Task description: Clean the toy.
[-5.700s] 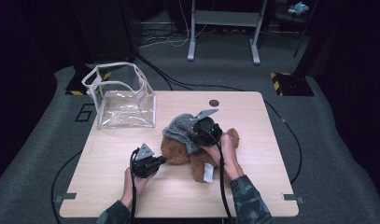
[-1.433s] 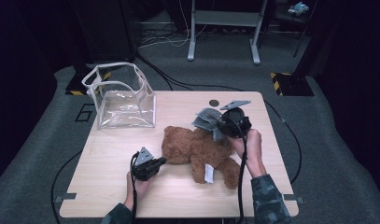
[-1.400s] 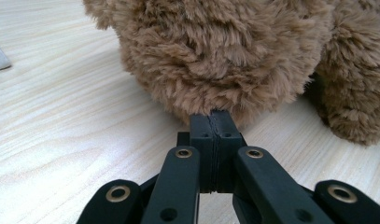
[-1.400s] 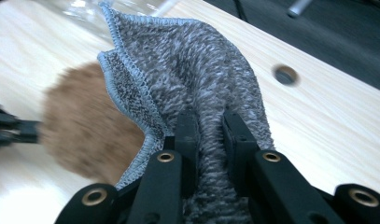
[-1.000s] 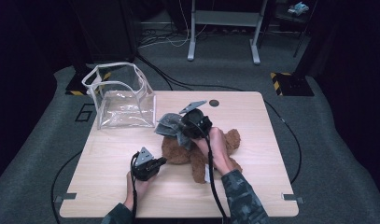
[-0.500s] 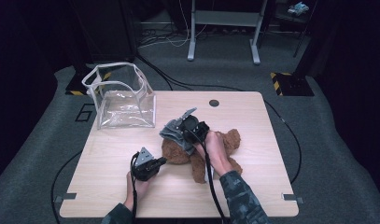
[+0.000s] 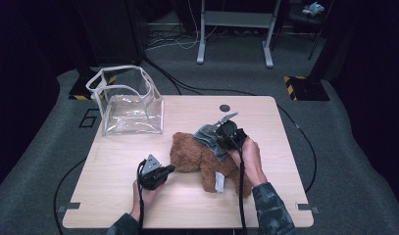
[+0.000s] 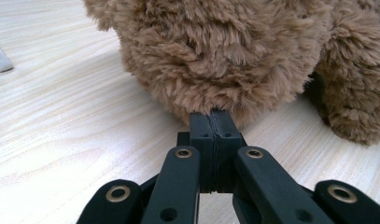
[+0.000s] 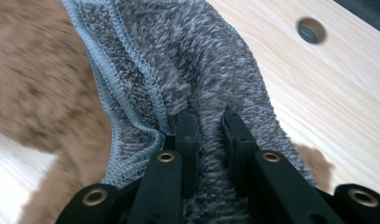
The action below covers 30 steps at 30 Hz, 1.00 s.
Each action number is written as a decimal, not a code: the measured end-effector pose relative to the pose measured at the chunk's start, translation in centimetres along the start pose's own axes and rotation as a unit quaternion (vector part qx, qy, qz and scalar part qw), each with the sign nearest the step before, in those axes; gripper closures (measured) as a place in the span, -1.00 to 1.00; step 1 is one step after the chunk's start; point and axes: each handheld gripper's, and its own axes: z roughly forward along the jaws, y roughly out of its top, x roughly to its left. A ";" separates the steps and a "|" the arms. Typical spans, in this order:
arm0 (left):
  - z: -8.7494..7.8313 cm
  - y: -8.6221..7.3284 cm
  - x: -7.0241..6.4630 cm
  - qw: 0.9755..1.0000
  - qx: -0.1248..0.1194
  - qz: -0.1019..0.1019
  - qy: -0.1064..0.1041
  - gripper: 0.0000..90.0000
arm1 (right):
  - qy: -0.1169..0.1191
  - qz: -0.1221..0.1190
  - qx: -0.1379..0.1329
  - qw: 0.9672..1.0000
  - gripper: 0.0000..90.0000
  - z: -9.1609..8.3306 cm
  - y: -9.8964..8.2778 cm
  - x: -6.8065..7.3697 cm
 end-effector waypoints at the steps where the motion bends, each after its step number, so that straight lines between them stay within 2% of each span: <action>1: 0.0 0.0 0.0 1.000 0.000 0.000 0.000 0.99 | -0.002 -0.006 -0.006 1.000 0.76 0.0 -0.3 -0.6; 2: 0.0 0.0 0.0 1.000 0.000 0.000 0.000 0.99 | -0.002 -0.006 -0.006 1.000 0.76 0.0 -0.3 -0.6; 3: 0.0 0.0 0.0 1.000 0.000 0.000 0.001 0.99 | -0.006 0.012 -0.003 1.000 0.76 -0.3 -0.9 -1.3; 8: 0.0 0.0 0.1 1.000 0.002 0.005 0.001 0.99 | -0.013 0.033 0.000 0.999 0.76 -0.5 -2.2 -2.8; 13: 0.0 0.0 0.0 1.000 0.003 0.005 0.001 0.99 | -0.014 0.044 0.002 0.999 0.76 -0.5 -3.1 -3.7; 16: 0.1 0.0 0.0 1.000 0.003 0.005 0.002 0.99 | -0.030 0.056 0.002 0.998 0.76 -0.2 -3.9 -4.5; 20: 0.1 0.1 0.0 1.000 0.005 0.006 0.003 0.99 | -0.035 0.072 0.013 0.997 0.76 0.1 -4.9 -5.3; 22: 0.1 0.1 0.0 1.000 0.005 0.005 0.002 0.99 | -0.045 0.076 0.020 0.996 0.77 0.6 -5.5 -5.7; 28: 0.1 0.1 0.0 1.000 0.008 0.006 0.003 0.99 | -0.043 0.093 0.035 0.994 0.76 1.7 -7.0 -6.3; 30: 0.1 0.1 0.0 1.000 0.011 0.008 0.002 0.99 | -0.038 0.090 0.030 0.995 0.64 1.5 -7.2 -6.6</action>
